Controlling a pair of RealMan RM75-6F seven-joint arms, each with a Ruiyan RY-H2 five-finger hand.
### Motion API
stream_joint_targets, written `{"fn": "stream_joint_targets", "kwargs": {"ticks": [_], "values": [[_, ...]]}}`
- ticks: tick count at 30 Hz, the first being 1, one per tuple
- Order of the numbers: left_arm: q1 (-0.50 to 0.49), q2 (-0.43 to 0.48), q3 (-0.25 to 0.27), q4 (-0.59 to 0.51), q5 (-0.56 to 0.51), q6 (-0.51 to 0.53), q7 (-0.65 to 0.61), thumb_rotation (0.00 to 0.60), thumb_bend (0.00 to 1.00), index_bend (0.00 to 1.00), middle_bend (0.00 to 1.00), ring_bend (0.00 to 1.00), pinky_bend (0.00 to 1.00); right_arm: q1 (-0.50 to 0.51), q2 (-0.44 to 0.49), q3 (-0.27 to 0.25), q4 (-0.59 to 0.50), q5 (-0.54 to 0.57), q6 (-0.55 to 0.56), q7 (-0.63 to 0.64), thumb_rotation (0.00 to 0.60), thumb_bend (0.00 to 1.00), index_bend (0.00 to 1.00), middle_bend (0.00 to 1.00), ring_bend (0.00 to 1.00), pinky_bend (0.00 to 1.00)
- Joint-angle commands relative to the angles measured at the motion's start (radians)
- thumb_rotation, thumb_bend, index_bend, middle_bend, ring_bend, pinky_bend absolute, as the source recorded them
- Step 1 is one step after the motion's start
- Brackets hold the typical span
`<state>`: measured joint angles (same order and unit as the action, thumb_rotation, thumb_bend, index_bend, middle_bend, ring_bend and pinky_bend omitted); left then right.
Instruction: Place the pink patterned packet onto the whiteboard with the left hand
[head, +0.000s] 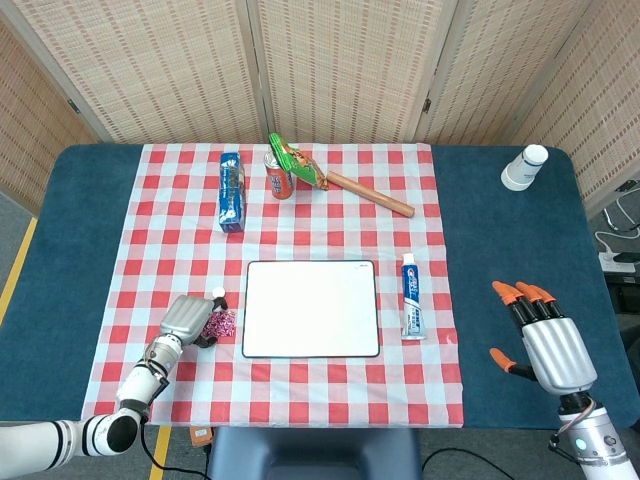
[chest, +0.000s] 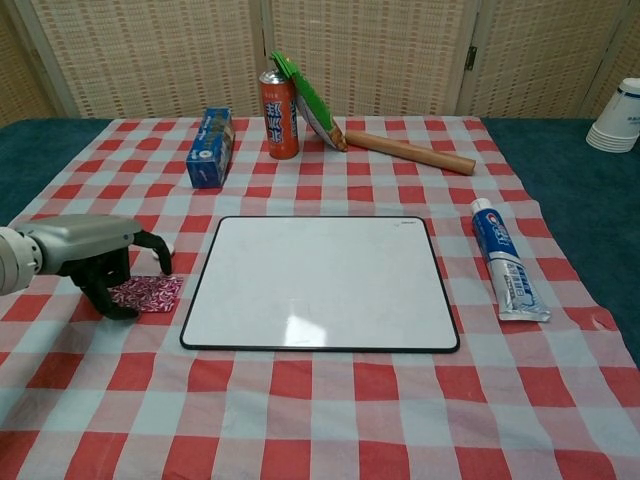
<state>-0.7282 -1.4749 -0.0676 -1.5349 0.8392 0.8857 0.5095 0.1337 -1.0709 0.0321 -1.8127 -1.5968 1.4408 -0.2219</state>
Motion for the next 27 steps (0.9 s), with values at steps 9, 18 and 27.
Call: {"fn": "stream_joint_targets", "kwargs": {"ticks": [9, 18, 27], "values": [[-0.004, -0.001, 0.006, 0.003, 0.004, 0.007, -0.012, 0.6, 0.26, 0.4, 0.94, 0.98, 0.94, -0.001, 0.003, 0.0, 0.0, 0.001, 0.0, 0.006, 0.546, 0.15, 0.01, 0.16, 0.12, 0.17], [-0.005, 0.012, 0.006, -0.01, 0.01, 0.015, -0.021, 0.6, 0.26, 0.41, 0.95, 0.98, 0.95, -0.001, 0.005, -0.001, 0.0, -0.002, 0.001, 0.01, 0.547, 0.15, 0.01, 0.16, 0.12, 0.17], [-0.031, 0.059, -0.017, -0.091, 0.013, 0.025, -0.005, 0.6, 0.26, 0.41, 0.95, 0.98, 0.95, 0.001, 0.009, -0.001, -0.001, -0.003, -0.003, 0.017, 0.547, 0.15, 0.01, 0.16, 0.12, 0.17]]}}
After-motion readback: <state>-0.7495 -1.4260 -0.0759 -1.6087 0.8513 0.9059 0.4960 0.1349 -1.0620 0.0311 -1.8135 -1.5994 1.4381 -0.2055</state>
